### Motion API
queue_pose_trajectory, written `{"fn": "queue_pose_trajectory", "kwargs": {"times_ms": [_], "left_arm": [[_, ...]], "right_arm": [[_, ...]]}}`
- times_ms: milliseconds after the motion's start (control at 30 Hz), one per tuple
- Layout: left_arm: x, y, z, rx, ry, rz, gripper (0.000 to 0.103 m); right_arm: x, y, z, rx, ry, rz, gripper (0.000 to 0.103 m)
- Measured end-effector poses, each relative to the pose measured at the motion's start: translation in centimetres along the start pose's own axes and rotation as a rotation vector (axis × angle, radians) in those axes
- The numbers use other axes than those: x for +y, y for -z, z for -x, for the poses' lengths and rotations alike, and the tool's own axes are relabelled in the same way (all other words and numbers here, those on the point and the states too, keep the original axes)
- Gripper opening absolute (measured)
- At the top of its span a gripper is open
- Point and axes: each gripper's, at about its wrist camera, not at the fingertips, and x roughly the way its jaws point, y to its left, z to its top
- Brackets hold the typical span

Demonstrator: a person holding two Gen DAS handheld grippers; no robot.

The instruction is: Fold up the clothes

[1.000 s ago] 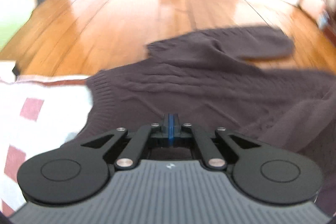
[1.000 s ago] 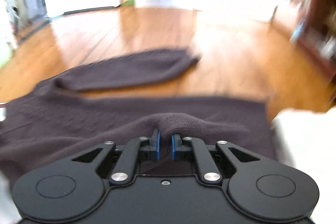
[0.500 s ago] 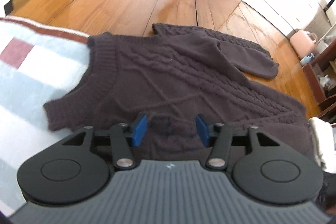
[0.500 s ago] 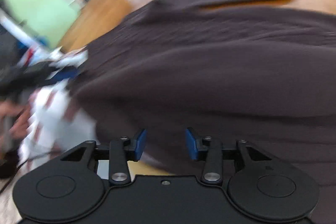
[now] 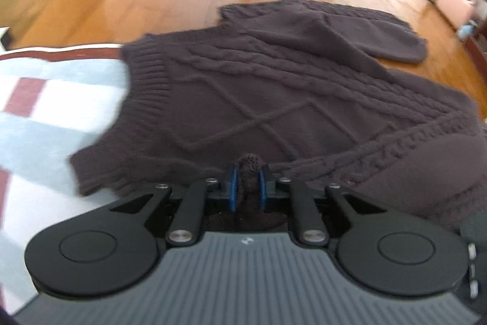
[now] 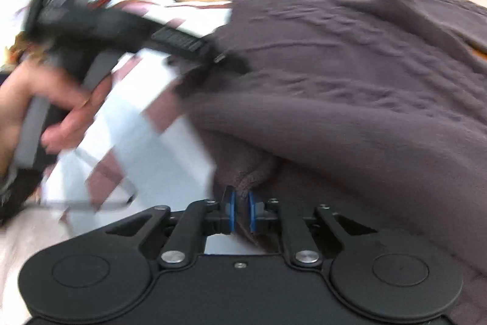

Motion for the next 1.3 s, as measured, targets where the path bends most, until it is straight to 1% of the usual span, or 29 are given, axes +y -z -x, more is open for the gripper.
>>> {"fn": "queue_pose_trajectory", "kwargs": {"times_ms": [33,67,133,233,267,333,367,400,467,500,533,567,600,633,667,700,733,800,867,900,933,967,1000,1067,1133,1200,1233,1267,1300], "left_arm": [[0.0,0.1,0.2,0.003,-0.012,-0.01,0.013],[0.0,0.2,0.4,0.006,-0.023,-0.02,0.014],[0.1,0.4,0.5,0.014,-0.034,-0.02,0.014],[0.2,0.6,0.7,0.027,-0.047,-0.014,0.018],[0.3,0.7,0.8,0.032,-0.051,-0.013,0.019],[0.4,0.8,0.9,0.04,-0.06,-0.009,0.019],[0.5,0.9,0.9,0.045,-0.064,-0.007,0.019],[0.5,1.0,1.0,0.049,-0.068,-0.006,0.019],[0.7,1.1,1.1,0.058,-0.077,-0.002,0.019],[0.7,1.2,1.2,0.062,-0.081,0.0,0.019],[0.8,1.3,1.2,0.066,-0.086,0.001,0.019],[0.8,1.4,1.3,0.071,-0.09,0.003,0.019],[0.8,1.5,1.5,0.07,-0.11,-0.002,0.019],[0.7,1.5,1.9,0.064,-0.143,-0.015,0.021],[0.7,1.5,2.3,0.052,-0.17,-0.025,0.024],[0.6,1.4,2.6,0.038,-0.194,-0.034,0.026],[0.4,1.2,3.0,0.006,-0.221,-0.048,0.027],[-0.6,0.8,3.7,-0.062,-0.286,-0.122,0.029],[-1.4,0.6,4.2,-0.105,-0.291,-0.158,0.03],[-1.6,0.5,4.5,-0.114,-0.252,-0.151,0.03],[-1.8,0.4,4.7,-0.113,-0.182,-0.132,0.03],[-2.1,0.4,4.9,-0.106,-0.101,-0.111,0.03],[-2.7,0.4,4.9,-0.092,-0.036,-0.105,0.03],[-4.0,0.4,4.8,-0.058,0.08,-0.102,0.03],[-5.8,0.7,4.1,-0.009,0.148,-0.099,0.03],[-7.7,1.1,3.0,0.051,0.207,-0.097,0.03],[-8.8,1.4,2.2,0.081,0.223,-0.104,0.03],[-9.8,1.6,1.5,0.107,0.229,-0.122,0.03],[-10.6,2.0,1.0,0.122,0.236,-0.137,0.03]], "right_arm": [[0.9,1.1,0.1,-0.001,-0.01,0.03,0.012],[1.8,2.3,0.3,-0.007,0.001,0.067,0.012],[3.2,4.5,0.8,-0.027,0.067,0.141,0.012],[3.4,4.7,1.5,-0.014,0.07,0.129,0.013],[3.0,4.2,1.6,-0.013,0.067,0.102,0.014],[1.9,3.1,1.7,-0.033,0.063,0.025,0.033],[1.4,2.7,1.5,-0.054,0.058,-0.02,0.047],[0.8,2.3,1.4,-0.076,0.053,-0.065,0.058],[-0.3,1.6,0.4,-0.093,0.023,-0.158,0.063],[-0.5,1.3,-0.1,-0.101,0.002,-0.185,0.062],[-0.1,1.1,-0.5,-0.098,-0.022,-0.174,0.053],[0.7,1.1,-0.7,-0.073,-0.048,-0.145,0.018],[1.6,1.1,-0.7,-0.057,-0.061,-0.109,0.018],[2.7,1.5,-0.6,-0.053,-0.054,-0.057,0.018],[3.8,1.9,-0.7,-0.039,-0.044,-0.001,0.018],[4.5,2.3,-0.9,-0.015,-0.027,0.037,0.018],[4.7,2.7,-0.8,-0.003,-0.012,0.049,0.018],[4.3,3.3,0.1,0.002,-0.014,0.027,0.019],[3.0,3.8,1.4,0.003,-0.036,-0.059,0.021],[2.2,4.2,2.4,-0.012,-0.035,-0.102,0.022],[1.4,4.7,3.5,-0.031,-0.028,-0.135,0.023],[0.6,5.2,4.9,-0.06,-0.006,-0.159,0.032],[-0.5,5.6,6.4,-0.093,0.028,-0.192,0.041],[-3.0,6.6,9.5,-0.158,0.093,-0.269,0.044],[-6.3,7.5,12.4,-0.215,0.147,-0.39,0.048],[-9.6,8.7,15.3,-0.281,0.216,-0.528,0.055],[-11.0,9.3,16.5,-0.312,0.241,-0.597,0.056],[-12.5,10.1,17.6,-0.351,0.253,-0.681,0.062],[-13.9,11.0,18.6,-0.394,0.247,-0.764,0.063]]}}
